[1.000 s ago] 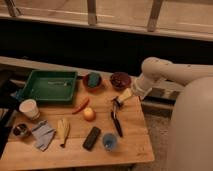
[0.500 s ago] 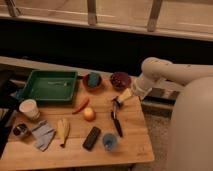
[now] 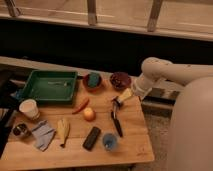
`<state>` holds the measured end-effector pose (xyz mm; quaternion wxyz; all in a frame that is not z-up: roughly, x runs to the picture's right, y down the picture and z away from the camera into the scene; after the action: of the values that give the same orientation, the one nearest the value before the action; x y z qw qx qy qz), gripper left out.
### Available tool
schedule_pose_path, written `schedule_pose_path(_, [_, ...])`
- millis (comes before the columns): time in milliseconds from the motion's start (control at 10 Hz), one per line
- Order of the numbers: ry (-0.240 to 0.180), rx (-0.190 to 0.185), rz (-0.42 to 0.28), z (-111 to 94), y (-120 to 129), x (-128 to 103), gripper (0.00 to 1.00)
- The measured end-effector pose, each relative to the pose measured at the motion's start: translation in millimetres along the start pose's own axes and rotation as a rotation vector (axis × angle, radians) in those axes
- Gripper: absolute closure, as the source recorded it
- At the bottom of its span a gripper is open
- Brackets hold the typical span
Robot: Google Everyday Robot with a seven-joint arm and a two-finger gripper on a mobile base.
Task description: Place towel in tray
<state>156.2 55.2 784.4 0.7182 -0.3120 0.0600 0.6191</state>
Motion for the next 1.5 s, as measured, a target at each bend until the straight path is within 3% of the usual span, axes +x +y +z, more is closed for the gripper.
schedule_pose_path(900, [-0.005,0.001,-0.01,-1.2,1.7,-4.2,0.2])
schedule_pose_path(1200, [-0.005,-0.007,-0.112,3.5,44.3,-31.2,0.2])
schedule_pose_path(1500, [-0.005,-0.03,-0.257,14.4,119.6,-63.4,0.2])
